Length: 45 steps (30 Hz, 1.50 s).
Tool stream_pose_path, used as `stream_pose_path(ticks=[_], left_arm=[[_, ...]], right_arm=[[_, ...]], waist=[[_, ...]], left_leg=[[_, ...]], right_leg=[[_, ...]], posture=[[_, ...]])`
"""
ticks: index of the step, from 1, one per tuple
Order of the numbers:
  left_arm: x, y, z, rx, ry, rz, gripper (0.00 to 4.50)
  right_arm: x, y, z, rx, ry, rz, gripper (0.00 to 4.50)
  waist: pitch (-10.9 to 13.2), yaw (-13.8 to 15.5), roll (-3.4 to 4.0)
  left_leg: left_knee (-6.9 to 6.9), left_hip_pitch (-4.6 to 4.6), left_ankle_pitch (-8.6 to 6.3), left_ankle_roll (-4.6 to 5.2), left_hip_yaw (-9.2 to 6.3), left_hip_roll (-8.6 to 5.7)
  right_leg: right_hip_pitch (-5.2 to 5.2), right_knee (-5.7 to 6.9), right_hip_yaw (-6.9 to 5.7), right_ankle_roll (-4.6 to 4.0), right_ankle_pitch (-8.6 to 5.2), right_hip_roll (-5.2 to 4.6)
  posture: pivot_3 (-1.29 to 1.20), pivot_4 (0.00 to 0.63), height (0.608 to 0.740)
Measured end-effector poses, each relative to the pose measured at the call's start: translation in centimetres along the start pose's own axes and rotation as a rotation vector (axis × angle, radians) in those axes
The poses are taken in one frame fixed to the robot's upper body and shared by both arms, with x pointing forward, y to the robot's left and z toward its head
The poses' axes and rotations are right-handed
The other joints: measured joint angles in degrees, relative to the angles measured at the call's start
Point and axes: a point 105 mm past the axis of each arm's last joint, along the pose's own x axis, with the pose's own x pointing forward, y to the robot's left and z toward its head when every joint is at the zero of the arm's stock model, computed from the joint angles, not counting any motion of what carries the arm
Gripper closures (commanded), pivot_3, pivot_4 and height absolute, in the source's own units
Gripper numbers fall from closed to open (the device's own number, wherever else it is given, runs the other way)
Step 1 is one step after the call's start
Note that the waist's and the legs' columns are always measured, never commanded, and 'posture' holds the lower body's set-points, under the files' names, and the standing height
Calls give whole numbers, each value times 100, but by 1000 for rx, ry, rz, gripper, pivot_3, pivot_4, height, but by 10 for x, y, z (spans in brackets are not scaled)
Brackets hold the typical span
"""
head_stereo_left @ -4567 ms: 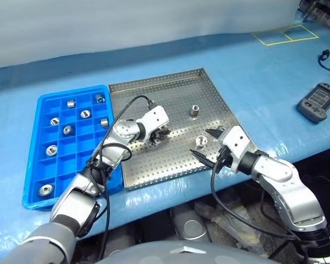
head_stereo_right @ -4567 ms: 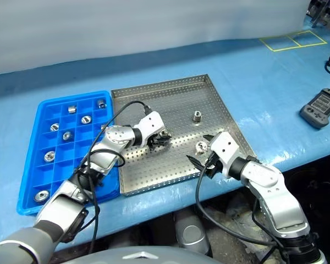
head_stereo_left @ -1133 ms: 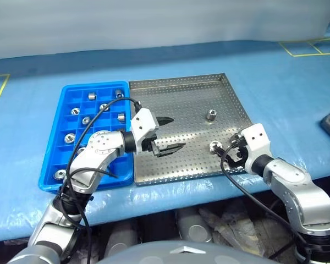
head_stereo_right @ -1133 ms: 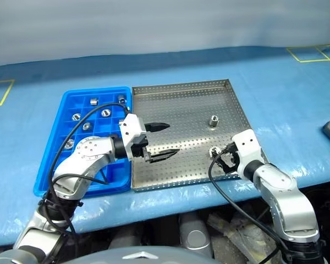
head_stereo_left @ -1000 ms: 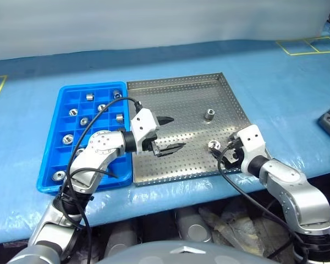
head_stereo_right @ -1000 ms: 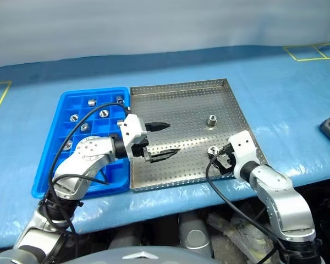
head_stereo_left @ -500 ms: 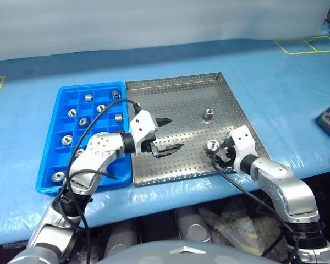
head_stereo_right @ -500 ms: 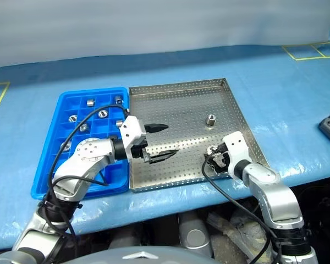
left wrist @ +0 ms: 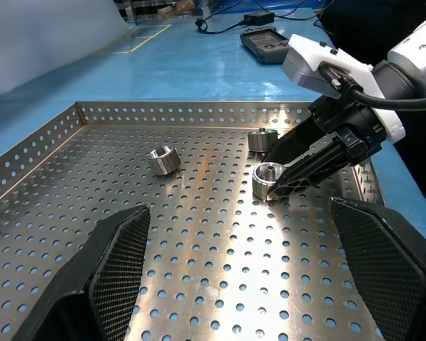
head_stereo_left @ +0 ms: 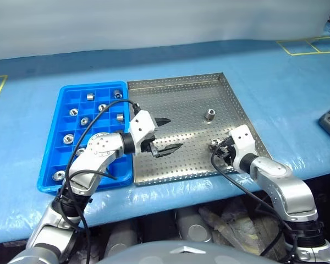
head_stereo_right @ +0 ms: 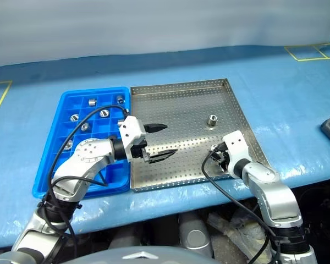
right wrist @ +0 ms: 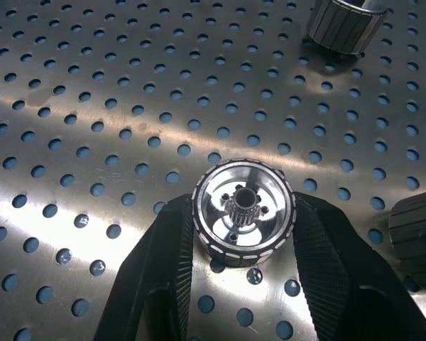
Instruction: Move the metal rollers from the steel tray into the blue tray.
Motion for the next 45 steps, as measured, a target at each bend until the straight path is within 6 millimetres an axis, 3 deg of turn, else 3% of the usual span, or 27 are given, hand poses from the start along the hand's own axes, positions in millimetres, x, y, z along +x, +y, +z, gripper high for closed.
stream_pose_path(ticks=[6, 11, 17, 22, 25, 33, 45], left_arm=[[-10, -4, -5, -15, 18, 20, 90], [-33, -6, -13, -37, 57, 85, 90], [-78, 2, -15, -55, 99, 323, 90], [-123, 9, -16, -49, 185, 558, 90], [-138, 5, -15, -46, 219, 629, 90], [-147, -5, -21, -86, 250, 701, 90], [-143, -5, -18, -73, 235, 709, 90]], right_arm=[[6, 5, 19, -29, -63, 21, 2814], [19, 20, 42, -69, -133, 99, 2814], [43, 62, 104, -134, -374, 261, 2814], [62, 103, 132, -140, -419, 459, 2814], [71, 127, 143, -139, -422, 552, 2814], [98, 177, 149, -169, -396, 702, 2814], [120, 179, 127, -155, -268, 698, 2814]], waist=[[0, 7, 0], [2, 68, 1], [5, 249, -3], [6, 610, -6], [6, 878, -6], [5, 1267, -7], [7, 1308, -4]], left_leg=[[0, 0, 0, 0, 2, 3], [0, -1, 0, 0, 4, 4], [-7, -1, 1, -4, -4, 13], [-20, -5, 3, -11, -26, 9], [-35, -9, 8, -22, -48, 6], [-66, -9, 39, -79, -95, -5], [-96, -7, 69, -132, -154, 2]], right_leg=[[-4, 1, 2, 1, 1, 2], [-7, 2, 3, 1, 1, 1], [-12, 2, -5, -32, 19, 7], [-15, 0, -33, -54, 16, -6], [-18, -5, -56, -65, 10, -13], [-15, -5, -99, -91, -5, -15], [-15, 14, -157, -141, -32, -6]], posture=[[-172, 150, 740], [-117, 150, 740], [-13, 150, 740], [84, 150, 740], [120, 150, 740], [171, 150, 740], [158, 150, 740]])
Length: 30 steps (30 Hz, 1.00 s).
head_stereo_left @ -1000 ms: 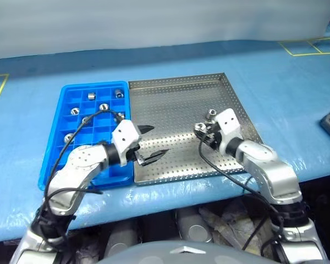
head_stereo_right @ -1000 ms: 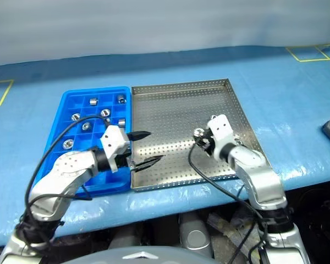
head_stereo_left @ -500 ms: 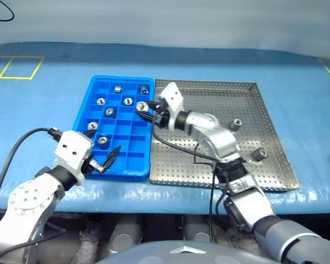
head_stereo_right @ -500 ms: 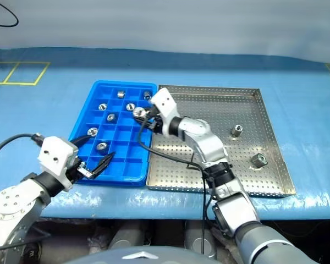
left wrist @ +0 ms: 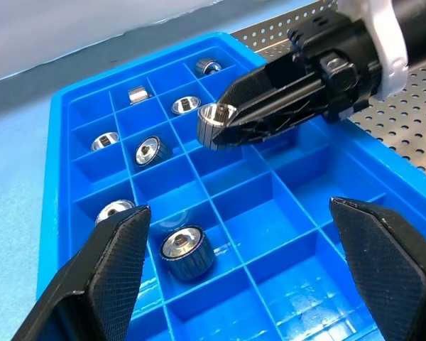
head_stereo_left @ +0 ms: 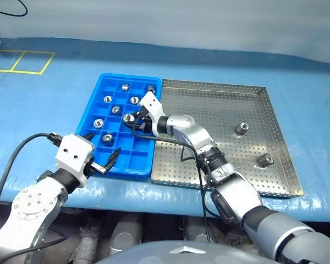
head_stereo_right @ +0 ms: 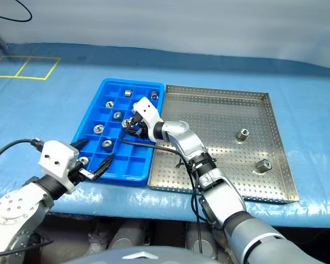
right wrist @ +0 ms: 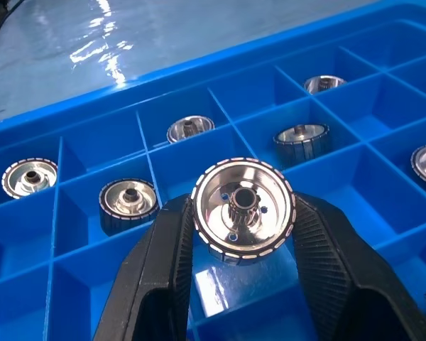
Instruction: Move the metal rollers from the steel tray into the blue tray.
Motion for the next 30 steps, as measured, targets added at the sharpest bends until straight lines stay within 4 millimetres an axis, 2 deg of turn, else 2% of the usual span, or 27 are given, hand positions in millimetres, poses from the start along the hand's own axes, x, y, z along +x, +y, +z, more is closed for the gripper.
stream_pose_path(ticks=[2, 5, 10, 12, 14, 18, 22, 26, 30], left_arm=[[1, 0, 2, 9, -5, -1, 90], [2, 1, 5, 22, -13, -4, 90], [5, -2, 7, 23, -23, -24, 90], [8, -4, 9, 22, -32, -40, 90], [14, -8, 14, 13, -60, -66, 90], [34, -20, 31, -14, -151, -136, 90], [65, -36, 50, -44, -232, -248, 90], [94, -44, 64, -2, -254, -352, 90], [115, -45, 73, 33, -265, -396, 90]], right_arm=[[0, 0, 0, -2, 1, 1, 2099], [0, 0, 2, -1, -8, 7, 1290], [-3, -4, 16, -24, -83, -27, 1290], [-7, -10, 22, -21, -112, -64, 1290], [-19, -23, 32, -22, -164, -143, 1290], [-57, -54, 42, -60, -217, -338, 1290], [-115, -85, 11, -53, -124, -557, 1290], [-161, -97, -9, -40, -59, -713, 1290], [-186, -105, -11, -43, -55, -836, 1290]], waist=[[0, -1, 0], [0, -10, 0], [0, -19, 0], [0, -13, 0], [0, 0, 0], [-1, -8, -1], [-2, -71, 1], [0, -296, 3], [0, -576, 3]], left_leg=[[0, 0, 2, -3, -9, 0], [0, 0, 4, -7, -18, 0], [1, 4, 7, -11, -23, 0], [2, 6, 6, -9, -29, -2], [4, 6, 5, -7, -36, -4], [11, 11, 9, -11, -44, -10], [14, 11, 13, -10, -33, -12], [12, 9, 11, -7, -17, -8], [12, 21, 4, 5, 4, 0]], right_leg=[[3, 3, -8, -5, -3, 0], [3, 9, -16, -11, -6, 0], [2, 27, -21, -19, -11, -1], [2, 38, -26, -25, -15, -3], [2, 49, -32, -27, -16, -5], [12, 60, -37, -28, -16, -8], [15, 61, -36, -28, -16, -9], [7, 63, -25, -27, -15, -4], [7, 64, 3, -18, -10, 4]], posture=[[152, 150, 740], [146, 150, 740], [126, 150, 740], [116, 150, 740], [91, 150, 740], [24, 150, 740], [-50, 150, 740], [-134, 150, 740], [-175, 150, 740]])
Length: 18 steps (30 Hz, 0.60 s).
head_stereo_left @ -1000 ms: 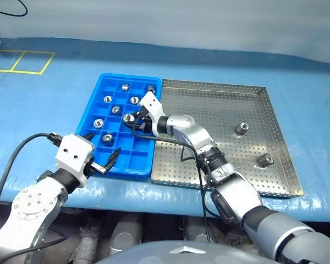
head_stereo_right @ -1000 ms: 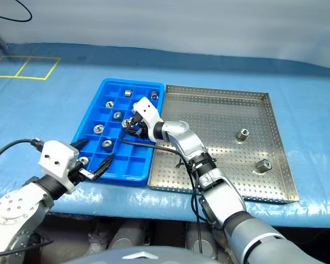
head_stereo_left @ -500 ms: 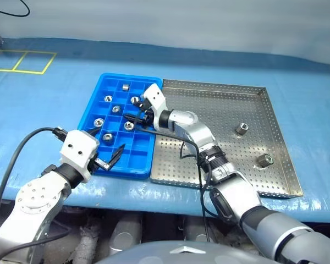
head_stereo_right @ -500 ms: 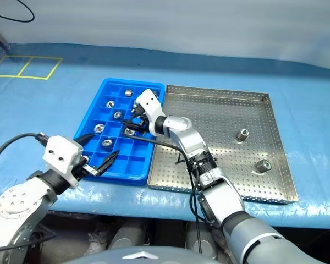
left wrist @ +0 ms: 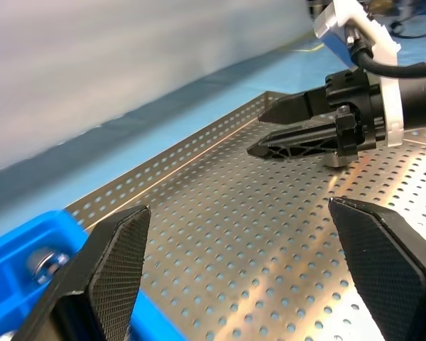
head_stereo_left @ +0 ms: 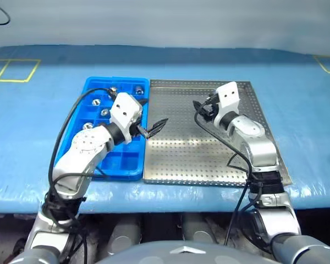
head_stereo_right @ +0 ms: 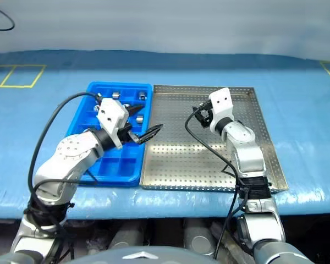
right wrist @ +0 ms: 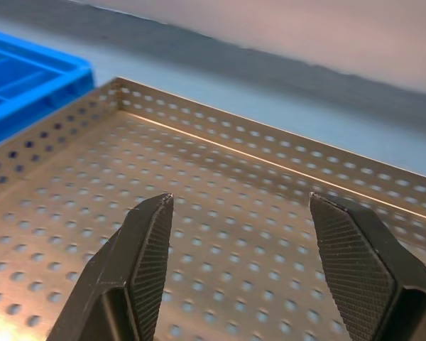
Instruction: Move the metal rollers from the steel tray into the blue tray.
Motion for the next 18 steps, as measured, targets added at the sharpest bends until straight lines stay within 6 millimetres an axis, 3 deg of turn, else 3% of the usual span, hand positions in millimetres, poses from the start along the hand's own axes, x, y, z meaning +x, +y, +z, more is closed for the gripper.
stream_pose_path(ticks=[8, 12, 18], left_arm=[[22, -5, -11, 5, 42, -71, 90], [22, -9, -12, 7, 46, -93, 90], [13, -15, -19, 11, 64, -126, 90]], right_arm=[[-2, -18, -31, 40, 100, -135, 1290], [2, -20, -56, 77, 185, -186, 1290], [9, -23, -62, 119, 200, -222, 1290]], waist=[[0, -321, -2], [0, -386, -1], [0, -398, -1]], left_leg=[[8, 9, -17, 34, 48, -2], [8, 14, -19, 39, 65, -2], [8, 15, -19, 42, 69, -1]], right_leg=[[-2, -8, 60, 29, 15, 3], [-4, -7, 78, 35, 19, 4], [-4, -8, 84, 40, 22, 6]], posture=[[-183, 150, 740], [-160, 150, 740], [-146, 150, 740]])
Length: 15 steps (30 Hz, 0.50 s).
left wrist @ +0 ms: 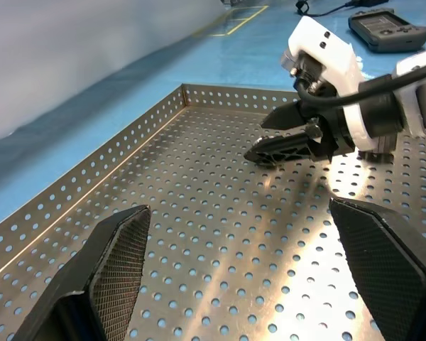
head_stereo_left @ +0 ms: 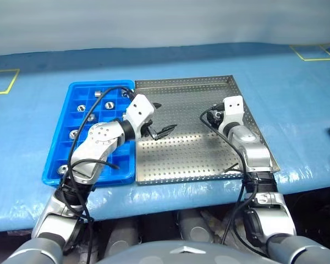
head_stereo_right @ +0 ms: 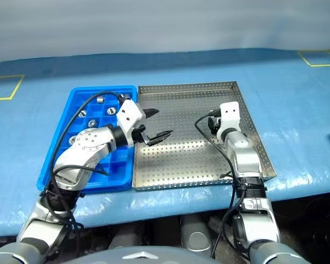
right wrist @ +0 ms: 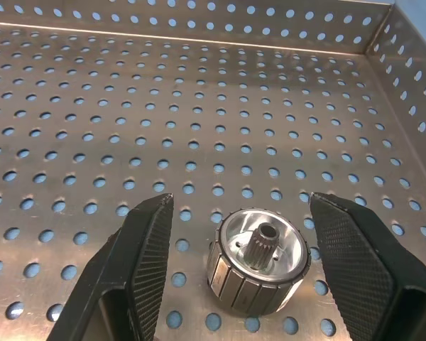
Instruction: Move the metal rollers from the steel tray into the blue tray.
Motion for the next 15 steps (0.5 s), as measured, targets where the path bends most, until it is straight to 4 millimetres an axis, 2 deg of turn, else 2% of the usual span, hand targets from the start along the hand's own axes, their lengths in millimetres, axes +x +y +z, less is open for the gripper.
stream_pose_path(ticks=[14, 15], left_arm=[[-2, -3, -1, 1, 0, -10, 90], [-2, -3, -1, 1, 1, -10, 90]], right_arm=[[7, -9, -12, 27, 49, -53, 1290], [7, -9, -12, 27, 49, -53, 1464]], waist=[[0, 36, 0], [0, 36, -1]], left_leg=[[2, 0, -2, 7, 11, -1], [2, 0, -2, 7, 11, -1]], right_leg=[[-1, -4, 11, 8, 5, -1], [-1, -4, 11, 8, 5, -1]], posture=[[-139, 150, 740], [-139, 150, 740]])
